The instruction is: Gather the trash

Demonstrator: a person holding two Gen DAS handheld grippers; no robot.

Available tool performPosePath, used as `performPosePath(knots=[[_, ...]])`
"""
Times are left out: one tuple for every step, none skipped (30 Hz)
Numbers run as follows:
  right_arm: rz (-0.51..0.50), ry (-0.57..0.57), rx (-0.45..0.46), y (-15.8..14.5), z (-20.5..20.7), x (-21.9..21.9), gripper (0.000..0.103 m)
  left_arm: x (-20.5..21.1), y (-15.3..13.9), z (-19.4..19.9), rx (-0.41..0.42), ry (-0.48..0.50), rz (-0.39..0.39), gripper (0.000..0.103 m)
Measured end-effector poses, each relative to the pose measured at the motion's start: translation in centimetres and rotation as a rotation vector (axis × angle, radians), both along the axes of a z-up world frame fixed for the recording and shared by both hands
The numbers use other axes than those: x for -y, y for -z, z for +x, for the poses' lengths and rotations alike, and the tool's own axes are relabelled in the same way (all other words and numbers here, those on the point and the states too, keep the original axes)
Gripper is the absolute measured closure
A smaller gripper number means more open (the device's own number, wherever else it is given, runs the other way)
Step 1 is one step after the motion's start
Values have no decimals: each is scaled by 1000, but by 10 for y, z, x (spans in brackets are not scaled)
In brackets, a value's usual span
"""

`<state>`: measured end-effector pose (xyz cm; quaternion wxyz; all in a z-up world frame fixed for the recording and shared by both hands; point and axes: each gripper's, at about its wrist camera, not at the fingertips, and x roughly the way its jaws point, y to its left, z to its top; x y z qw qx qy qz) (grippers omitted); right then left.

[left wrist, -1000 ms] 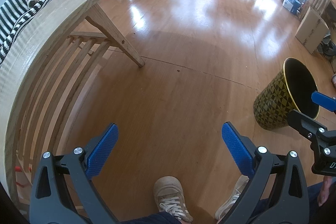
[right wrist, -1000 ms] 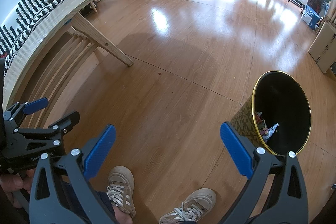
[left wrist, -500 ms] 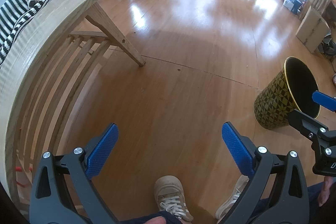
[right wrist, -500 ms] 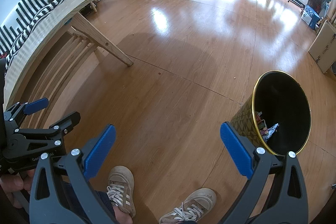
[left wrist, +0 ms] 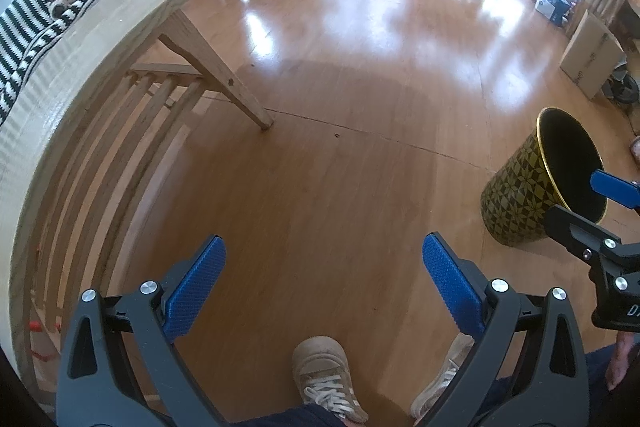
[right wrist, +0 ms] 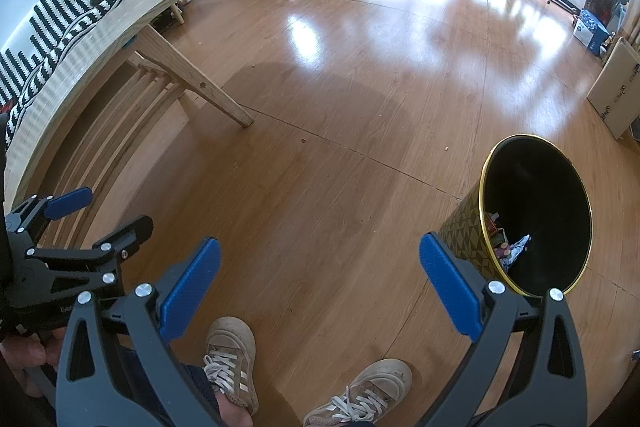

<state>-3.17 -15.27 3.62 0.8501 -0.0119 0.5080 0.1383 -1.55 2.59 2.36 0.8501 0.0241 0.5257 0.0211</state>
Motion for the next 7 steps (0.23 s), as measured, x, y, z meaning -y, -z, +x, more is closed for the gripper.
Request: performPosePath(knots=[[0, 0, 1, 0, 0, 0, 7, 1, 0, 0, -5, 3, 3, 7], [-1, 0, 1, 0, 0, 0, 7, 2, 0, 0, -8, 3, 6, 7], [-3, 1, 0, 0, 0, 0, 7, 1, -1, 0, -7, 3, 7, 7], [-5, 3, -1, 0, 1, 0, 7, 1, -2, 0, -5, 0, 7, 7], [-6, 5, -2, 0, 1, 0, 7, 0, -4, 0, -2, -3, 9, 7], [-8, 6, -4, 0, 2, -1, 7, -3, -7, 0, 1, -13, 13, 7], [-15, 6, -4, 1, 2, -1, 7, -7, -11, 0, 3, -24, 12, 7]])
